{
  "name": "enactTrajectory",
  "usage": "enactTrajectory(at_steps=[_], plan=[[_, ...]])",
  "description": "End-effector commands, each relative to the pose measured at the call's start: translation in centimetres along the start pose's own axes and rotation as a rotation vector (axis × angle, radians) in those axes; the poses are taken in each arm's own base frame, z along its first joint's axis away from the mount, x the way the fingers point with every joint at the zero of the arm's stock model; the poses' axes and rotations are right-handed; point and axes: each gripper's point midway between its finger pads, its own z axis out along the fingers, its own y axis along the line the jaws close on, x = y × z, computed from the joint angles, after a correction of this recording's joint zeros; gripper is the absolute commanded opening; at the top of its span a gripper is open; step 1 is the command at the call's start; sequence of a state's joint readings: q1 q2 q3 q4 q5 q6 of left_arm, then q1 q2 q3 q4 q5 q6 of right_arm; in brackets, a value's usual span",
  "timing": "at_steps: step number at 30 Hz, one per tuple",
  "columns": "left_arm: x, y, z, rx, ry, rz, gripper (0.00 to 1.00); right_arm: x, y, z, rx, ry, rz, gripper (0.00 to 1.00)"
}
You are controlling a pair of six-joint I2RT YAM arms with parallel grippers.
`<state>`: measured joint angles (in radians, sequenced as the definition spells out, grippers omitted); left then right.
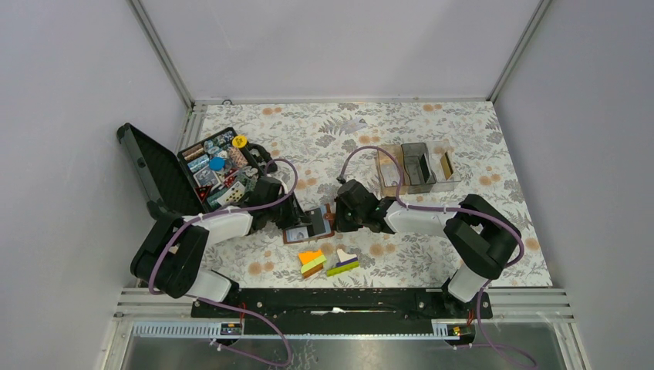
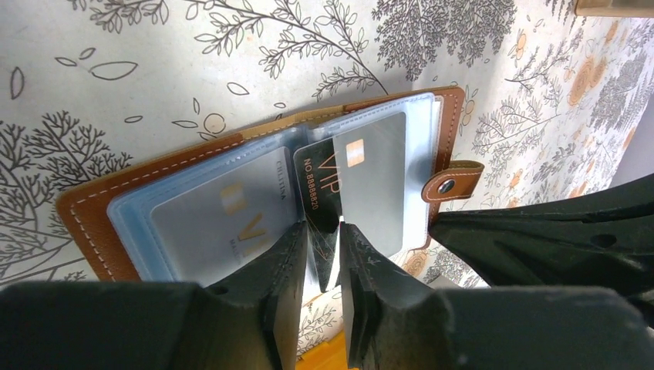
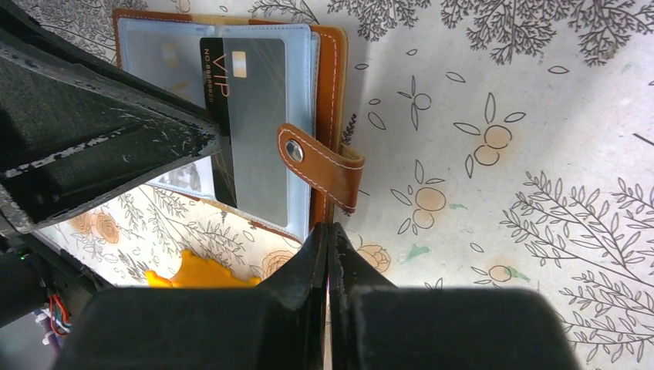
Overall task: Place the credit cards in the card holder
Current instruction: Insert the credit card into the card holder.
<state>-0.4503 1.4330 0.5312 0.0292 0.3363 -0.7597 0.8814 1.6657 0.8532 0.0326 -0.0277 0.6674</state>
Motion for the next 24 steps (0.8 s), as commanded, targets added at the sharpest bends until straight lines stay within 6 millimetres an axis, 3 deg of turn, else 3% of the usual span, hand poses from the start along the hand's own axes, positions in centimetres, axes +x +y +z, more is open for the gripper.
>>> enactTrajectory(at_steps=[1,8,24], plan=[[1.1,2.0,0.2,-0.112,0.037,0.005,0.25,-0.7,1.3,-0.1,-0.061,-0.019,0.002,0.00],[0.9,0.6,0.4,-0.127,0.029,0.029,0.26,-0.7,1.2,0.1,-0.057,-0.020,0.002,0.00],[0.9,-3.5,1.1,0.013,0.011,0.018,0.25,-0.4,0.9,0.6,-0.053,-0.010,-0.003,0.00]])
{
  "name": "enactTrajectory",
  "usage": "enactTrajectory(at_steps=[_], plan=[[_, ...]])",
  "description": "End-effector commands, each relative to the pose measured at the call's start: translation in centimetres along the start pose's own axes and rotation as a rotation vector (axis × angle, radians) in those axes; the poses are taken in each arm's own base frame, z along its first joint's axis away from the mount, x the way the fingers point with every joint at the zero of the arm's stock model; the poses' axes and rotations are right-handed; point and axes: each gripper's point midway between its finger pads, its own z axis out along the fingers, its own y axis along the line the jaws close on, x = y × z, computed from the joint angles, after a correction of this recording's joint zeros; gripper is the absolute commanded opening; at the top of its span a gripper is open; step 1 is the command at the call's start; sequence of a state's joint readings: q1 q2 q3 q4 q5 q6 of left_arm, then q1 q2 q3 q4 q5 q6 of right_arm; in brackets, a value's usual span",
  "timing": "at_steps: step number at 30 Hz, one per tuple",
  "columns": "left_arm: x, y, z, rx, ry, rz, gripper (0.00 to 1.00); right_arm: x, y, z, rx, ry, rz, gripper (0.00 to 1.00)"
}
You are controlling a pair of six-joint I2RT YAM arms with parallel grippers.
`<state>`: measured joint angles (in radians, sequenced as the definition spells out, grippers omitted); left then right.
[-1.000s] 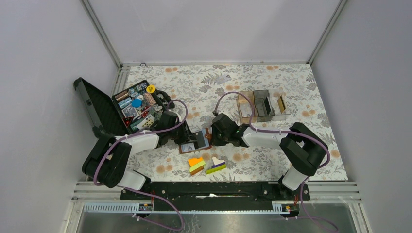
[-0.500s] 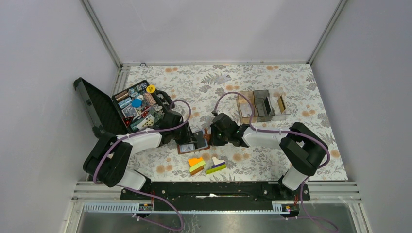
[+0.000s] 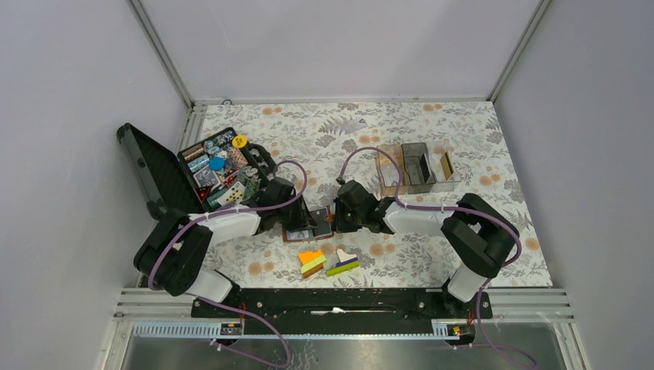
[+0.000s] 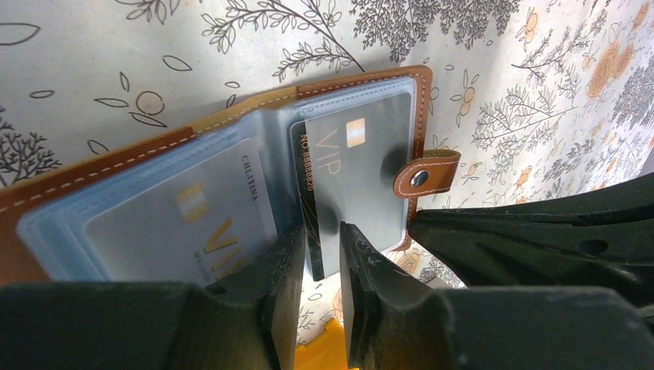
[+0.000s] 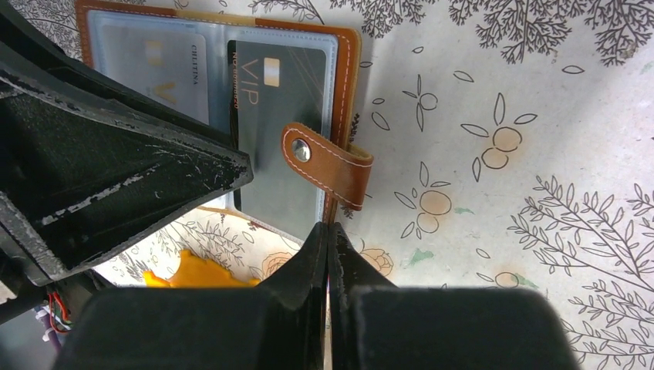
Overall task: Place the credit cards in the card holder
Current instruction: Insert the credit card into the card holder.
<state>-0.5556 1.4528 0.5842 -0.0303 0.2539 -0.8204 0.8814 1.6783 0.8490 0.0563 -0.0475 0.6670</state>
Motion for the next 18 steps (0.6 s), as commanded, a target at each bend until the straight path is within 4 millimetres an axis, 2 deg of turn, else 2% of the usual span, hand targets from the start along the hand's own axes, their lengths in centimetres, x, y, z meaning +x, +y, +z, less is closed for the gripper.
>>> enactTrajectory(at_steps=[1,11,16,18], plan=[[-0.5,-2.2,0.3,0.058,-0.013,0.015,0.25,-0.7,0.7,0.2,-0.030,-0.020,-0.002,0.00],[-0.5,-3.1,-0.1,0.063,-0.042,0.076,0.24,-1.2,0.5,-0.6,-0.016,-0.044,-0.008,0.00],[-0.6,-4.4,-0.5,0.148,-0.066,0.096,0.24,-1.4,0.4,-0.8,-0.009,-0.053,-0.009,0.00],[-0.4,-4.3,-0.4,0.144,-0.052,0.099,0.24,-1.4,0.2,-1.0,0.005,-0.052,-0.010,0.00]])
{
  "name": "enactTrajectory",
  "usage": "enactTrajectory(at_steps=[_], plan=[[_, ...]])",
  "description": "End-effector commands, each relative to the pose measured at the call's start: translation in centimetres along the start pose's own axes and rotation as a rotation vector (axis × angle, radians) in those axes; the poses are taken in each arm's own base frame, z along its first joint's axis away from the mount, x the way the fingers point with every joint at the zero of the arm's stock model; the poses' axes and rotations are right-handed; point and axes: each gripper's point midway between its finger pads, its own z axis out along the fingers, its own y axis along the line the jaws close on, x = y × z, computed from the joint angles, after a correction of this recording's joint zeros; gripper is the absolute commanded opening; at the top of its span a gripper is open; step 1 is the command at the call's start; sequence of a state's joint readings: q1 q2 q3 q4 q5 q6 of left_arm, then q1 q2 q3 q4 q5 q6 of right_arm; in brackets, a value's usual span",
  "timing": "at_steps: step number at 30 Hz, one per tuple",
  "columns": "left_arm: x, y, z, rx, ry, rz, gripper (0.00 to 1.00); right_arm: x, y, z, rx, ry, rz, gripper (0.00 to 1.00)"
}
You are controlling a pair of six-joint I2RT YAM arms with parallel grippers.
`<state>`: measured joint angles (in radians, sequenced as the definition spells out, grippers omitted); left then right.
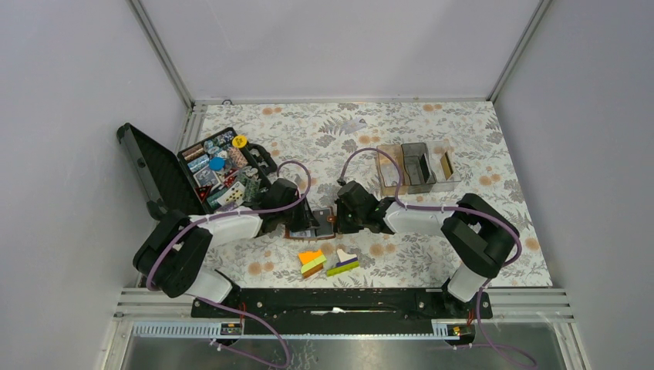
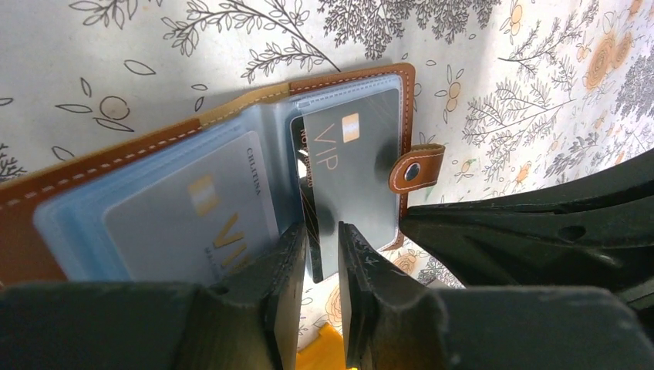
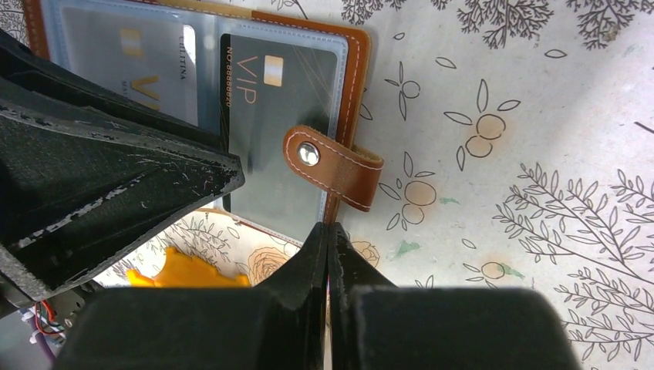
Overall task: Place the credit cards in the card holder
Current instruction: Insert the credit card into the card holder.
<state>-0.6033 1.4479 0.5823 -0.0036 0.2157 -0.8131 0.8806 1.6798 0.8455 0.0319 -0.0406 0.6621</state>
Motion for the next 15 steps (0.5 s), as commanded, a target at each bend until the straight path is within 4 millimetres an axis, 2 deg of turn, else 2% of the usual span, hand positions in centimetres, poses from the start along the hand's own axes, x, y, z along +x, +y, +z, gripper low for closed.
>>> enactTrajectory(at_steps=[1,4,8,15], plan=[[-1.0,-3.3,-0.7,0.121,-0.034,0.047,0.24,-2.0,0.8,-1.1,-0.013,-0.071,-0.007,0.04],[-1.5,-2.7,-1.3,0.089,-0.064,0.041,0.40,-2.2,0.0,-2.1,0.025,-0.087,-0.017,0.19],[-2.3,-2.4,-3.1,0.082,-0.111,0.037,0.58,-2.7,-1.0,-4.8,0.068,-0.133,-0.036,0.39],[-4.0,-1.4,-7.5,0.056,-0.187,0.039,0.77,-3.7,-2.9,-10.5,0.131,-0.228,-0.063,0.56]])
